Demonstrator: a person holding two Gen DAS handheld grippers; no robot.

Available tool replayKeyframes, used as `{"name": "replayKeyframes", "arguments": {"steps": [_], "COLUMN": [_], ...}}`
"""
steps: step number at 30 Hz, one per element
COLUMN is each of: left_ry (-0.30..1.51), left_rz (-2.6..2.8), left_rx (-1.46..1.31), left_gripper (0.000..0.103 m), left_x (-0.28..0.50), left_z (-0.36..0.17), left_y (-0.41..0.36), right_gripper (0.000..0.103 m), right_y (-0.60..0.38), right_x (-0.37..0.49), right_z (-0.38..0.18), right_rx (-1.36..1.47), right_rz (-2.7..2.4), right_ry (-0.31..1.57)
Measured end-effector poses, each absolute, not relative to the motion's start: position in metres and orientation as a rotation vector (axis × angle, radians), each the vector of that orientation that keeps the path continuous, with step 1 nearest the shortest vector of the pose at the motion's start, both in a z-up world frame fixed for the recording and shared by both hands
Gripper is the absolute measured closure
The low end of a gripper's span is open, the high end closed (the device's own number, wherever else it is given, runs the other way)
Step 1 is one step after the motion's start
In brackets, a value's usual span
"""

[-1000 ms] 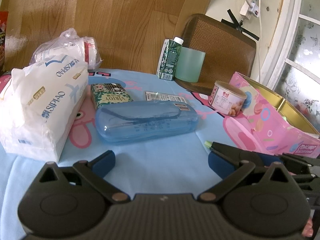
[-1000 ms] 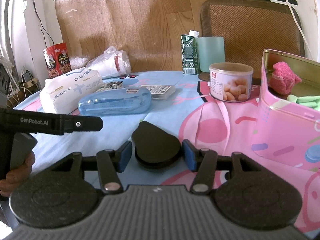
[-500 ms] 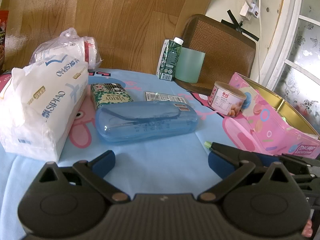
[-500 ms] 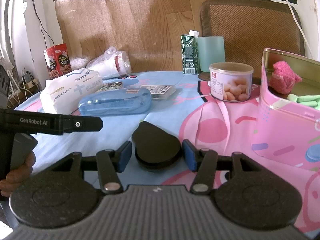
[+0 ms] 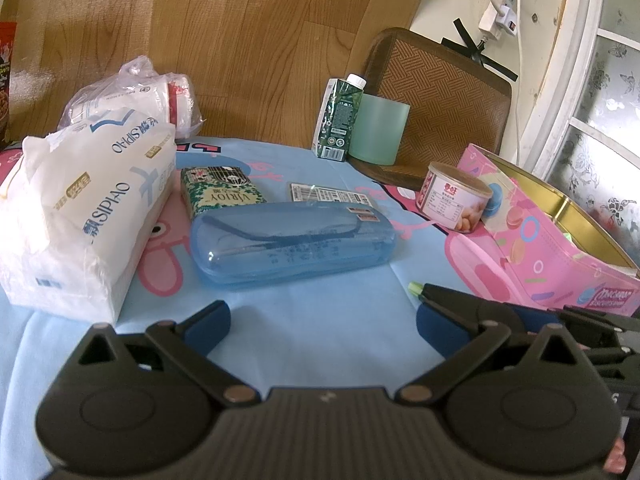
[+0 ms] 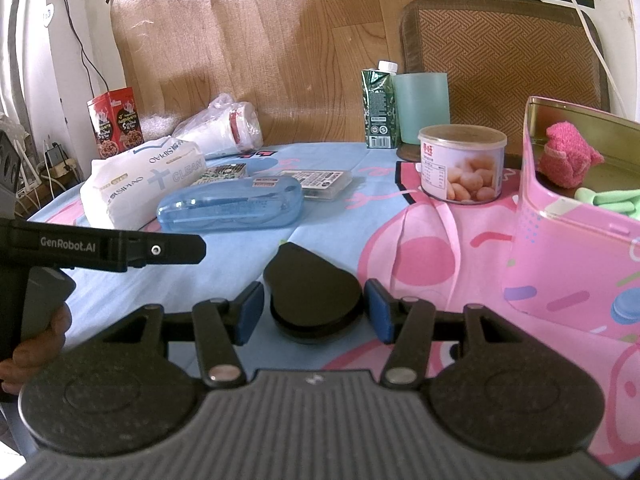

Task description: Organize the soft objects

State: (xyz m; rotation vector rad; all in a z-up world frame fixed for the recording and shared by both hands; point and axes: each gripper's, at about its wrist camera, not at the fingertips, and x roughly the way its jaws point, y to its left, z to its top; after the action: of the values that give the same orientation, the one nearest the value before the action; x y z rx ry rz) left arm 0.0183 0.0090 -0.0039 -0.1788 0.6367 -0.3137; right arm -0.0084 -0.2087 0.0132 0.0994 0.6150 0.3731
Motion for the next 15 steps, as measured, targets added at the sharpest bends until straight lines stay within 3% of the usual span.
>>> {"name": "replayKeyframes", "arguments": {"steps": [15], "left_ry": [0.638], "left_rz": [-0.311], "left_rx": [-0.171], "left_gripper": [0.000], "left_x": [0.0170], "left_z": [-0.0036], "left_y": [0.0075], "right_gripper": [0.045], "right_y": [-0.2087], "right_x": [-0.0094], "right_z": [0.0135], "right_rx": [0.093], "right_rz": [0.371], "right_ry": [0.616]}}
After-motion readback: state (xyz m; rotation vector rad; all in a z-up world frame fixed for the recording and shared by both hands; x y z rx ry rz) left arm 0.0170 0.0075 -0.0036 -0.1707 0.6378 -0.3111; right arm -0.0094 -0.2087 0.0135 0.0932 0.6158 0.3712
